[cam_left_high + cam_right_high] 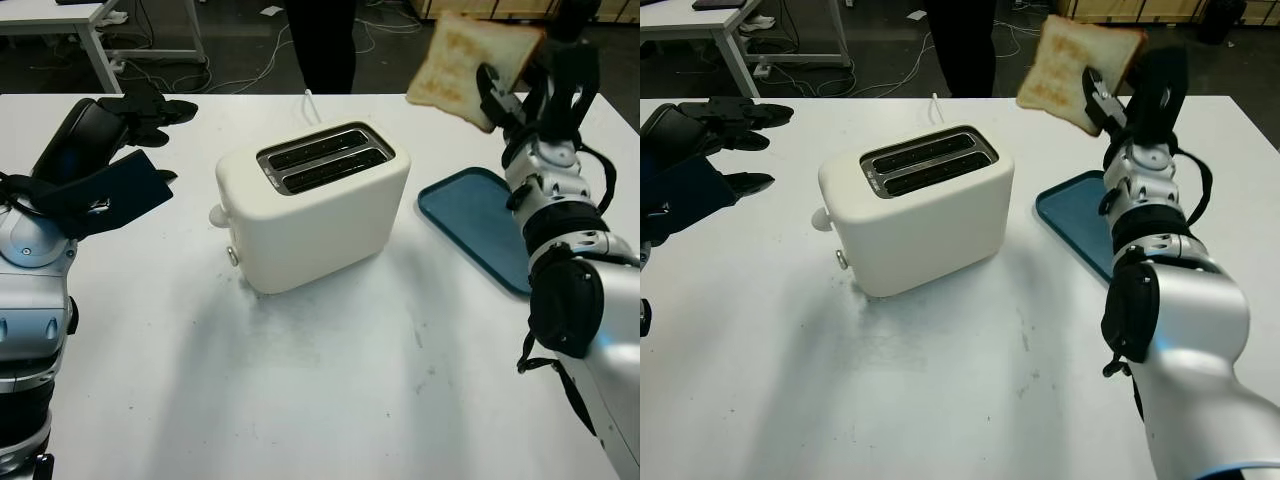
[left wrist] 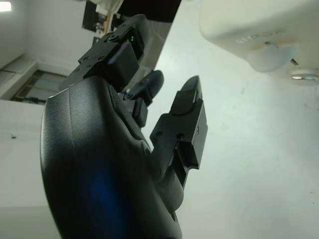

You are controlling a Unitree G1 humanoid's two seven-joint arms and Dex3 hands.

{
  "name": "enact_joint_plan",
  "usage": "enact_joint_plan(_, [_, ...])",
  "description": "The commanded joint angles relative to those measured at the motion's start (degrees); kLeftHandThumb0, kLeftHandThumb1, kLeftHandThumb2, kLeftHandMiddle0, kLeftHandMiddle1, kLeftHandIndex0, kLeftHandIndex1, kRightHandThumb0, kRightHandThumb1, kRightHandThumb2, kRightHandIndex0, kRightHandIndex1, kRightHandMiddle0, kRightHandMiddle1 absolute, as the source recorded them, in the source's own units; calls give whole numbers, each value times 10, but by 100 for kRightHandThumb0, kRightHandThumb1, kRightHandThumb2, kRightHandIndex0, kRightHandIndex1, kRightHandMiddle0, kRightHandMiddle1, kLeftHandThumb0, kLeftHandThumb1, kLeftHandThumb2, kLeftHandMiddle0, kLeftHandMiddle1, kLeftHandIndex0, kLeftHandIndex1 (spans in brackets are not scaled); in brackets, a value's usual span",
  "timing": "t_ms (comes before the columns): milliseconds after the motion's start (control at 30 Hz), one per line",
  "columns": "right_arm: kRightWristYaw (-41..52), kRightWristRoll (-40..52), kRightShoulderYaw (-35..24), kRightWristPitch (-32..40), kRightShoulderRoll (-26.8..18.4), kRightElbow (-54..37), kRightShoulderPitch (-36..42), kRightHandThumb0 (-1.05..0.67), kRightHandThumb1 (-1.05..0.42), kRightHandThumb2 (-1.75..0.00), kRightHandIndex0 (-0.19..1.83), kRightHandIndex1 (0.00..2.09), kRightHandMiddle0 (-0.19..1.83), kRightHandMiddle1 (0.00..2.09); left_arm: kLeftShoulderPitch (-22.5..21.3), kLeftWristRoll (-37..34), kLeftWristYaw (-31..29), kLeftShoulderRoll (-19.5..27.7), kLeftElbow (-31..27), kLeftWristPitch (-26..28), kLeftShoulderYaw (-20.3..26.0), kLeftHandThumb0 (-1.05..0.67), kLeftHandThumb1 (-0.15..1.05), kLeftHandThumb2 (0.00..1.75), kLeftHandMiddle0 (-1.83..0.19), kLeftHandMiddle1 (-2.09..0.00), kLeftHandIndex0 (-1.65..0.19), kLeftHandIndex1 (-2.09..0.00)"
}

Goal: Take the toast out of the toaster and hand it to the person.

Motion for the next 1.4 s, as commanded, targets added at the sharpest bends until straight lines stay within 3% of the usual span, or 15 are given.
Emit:
enact_joint_plan(0, [-2,10,-6,1,6,7,8,-18,-92,-40,72,175,36,175,3,3,-4,7,-2,1,-2,12,92,16,-40,-65,-63,0])
enact_joint_plan(200, [-25,4,-10,16,16,14,11,-20,-92,-39,71,175,24,175,7,4,-5,9,-4,0,-1,13,92,16,-39,-63,-62,0])
enact_joint_plan(700, [-51,-37,31,23,40,19,36,-22,-92,-29,80,175,45,175,7,2,-5,8,-4,1,0,10,92,17,-41,-62,-63,0])
enact_joint_plan(933, [-54,-52,49,28,47,18,39,-28,-92,-34,84,175,46,175,8,5,-5,11,-5,0,0,10,92,16,-41,-62,-63,0])
enact_joint_plan(1367, [-54,-41,32,26,46,18,36,-23,-92,-32,80,175,40,175,6,4,-4,11,0,-4,-1,8,92,15,-41,-64,-63,-1])
